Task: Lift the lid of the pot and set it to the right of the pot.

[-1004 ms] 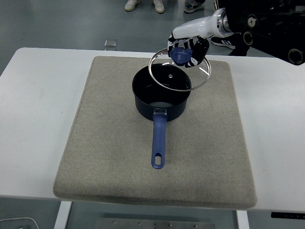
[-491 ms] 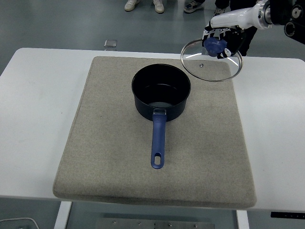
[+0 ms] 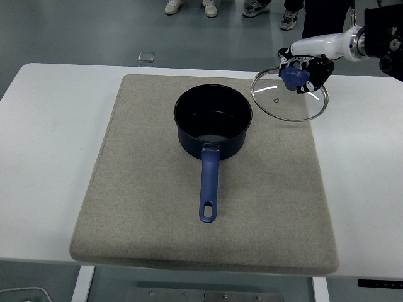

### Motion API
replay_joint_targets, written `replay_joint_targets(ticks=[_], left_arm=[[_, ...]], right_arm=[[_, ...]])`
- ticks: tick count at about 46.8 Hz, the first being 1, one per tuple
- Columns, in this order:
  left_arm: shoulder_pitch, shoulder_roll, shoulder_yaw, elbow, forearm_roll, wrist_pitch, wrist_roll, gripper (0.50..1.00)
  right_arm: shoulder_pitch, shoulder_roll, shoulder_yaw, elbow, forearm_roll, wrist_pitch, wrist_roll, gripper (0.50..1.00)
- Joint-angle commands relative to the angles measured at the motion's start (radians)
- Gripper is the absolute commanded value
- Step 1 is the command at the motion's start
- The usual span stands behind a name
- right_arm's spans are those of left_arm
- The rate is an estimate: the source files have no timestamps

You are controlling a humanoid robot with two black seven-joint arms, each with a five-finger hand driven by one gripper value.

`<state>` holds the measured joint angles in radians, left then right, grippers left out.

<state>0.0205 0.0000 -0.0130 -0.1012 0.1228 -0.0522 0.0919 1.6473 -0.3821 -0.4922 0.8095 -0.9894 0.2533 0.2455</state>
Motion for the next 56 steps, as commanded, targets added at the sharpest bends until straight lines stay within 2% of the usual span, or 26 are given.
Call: replay_joint_targets(ticks=[1, 14, 37, 49, 50, 52, 55, 56], left_arm=[[-0.001, 0.0, -0.001, 0.0, 0.0, 0.0, 0.0, 1.0], [-0.001, 0.0, 0.001, 0.0, 0.0, 0.0, 0.0, 1.0], [-0.001, 0.0, 0.001, 0.0, 0.0, 0.0, 0.0, 1.0], [-0.001, 0.0, -0.001, 0.0, 0.0, 0.0, 0.0, 1.0], [-0.001, 0.0, 0.001, 0.0, 0.0, 0.0, 0.0, 1.0], [-0.001, 0.0, 0.001, 0.0, 0.0, 0.0, 0.0, 1.0], [-0.001, 0.0, 0.001, 0.0, 0.0, 0.0, 0.0, 1.0], [-0.001, 0.0, -0.001, 0.0, 0.0, 0.0, 0.0, 1.0]], right_arm=[[-0.021, 0.003, 0.0, -0.009, 0.0, -0.012, 0.0, 0.5], [-0.089, 0.009, 0.001, -0.065, -0.001, -0.039, 0.0, 0.5], [-0.142, 0.043, 0.014, -0.069, 0.002, -0.063, 0.0, 0.5], [-0.17, 0.052, 0.014, -0.069, 0.002, -0.085, 0.0, 0.539], [-0.17, 0.052, 0.014, -0.069, 0.002, -0.085, 0.0, 0.547], [-0.17, 0.052, 0.015, -0.069, 0.006, -0.085, 0.0, 0.596], [-0.17, 0.054, 0.015, -0.069, 0.014, -0.085, 0.001, 0.735], [-0.17, 0.052, 0.015, -0.069, 0.015, -0.086, 0.003, 0.768]])
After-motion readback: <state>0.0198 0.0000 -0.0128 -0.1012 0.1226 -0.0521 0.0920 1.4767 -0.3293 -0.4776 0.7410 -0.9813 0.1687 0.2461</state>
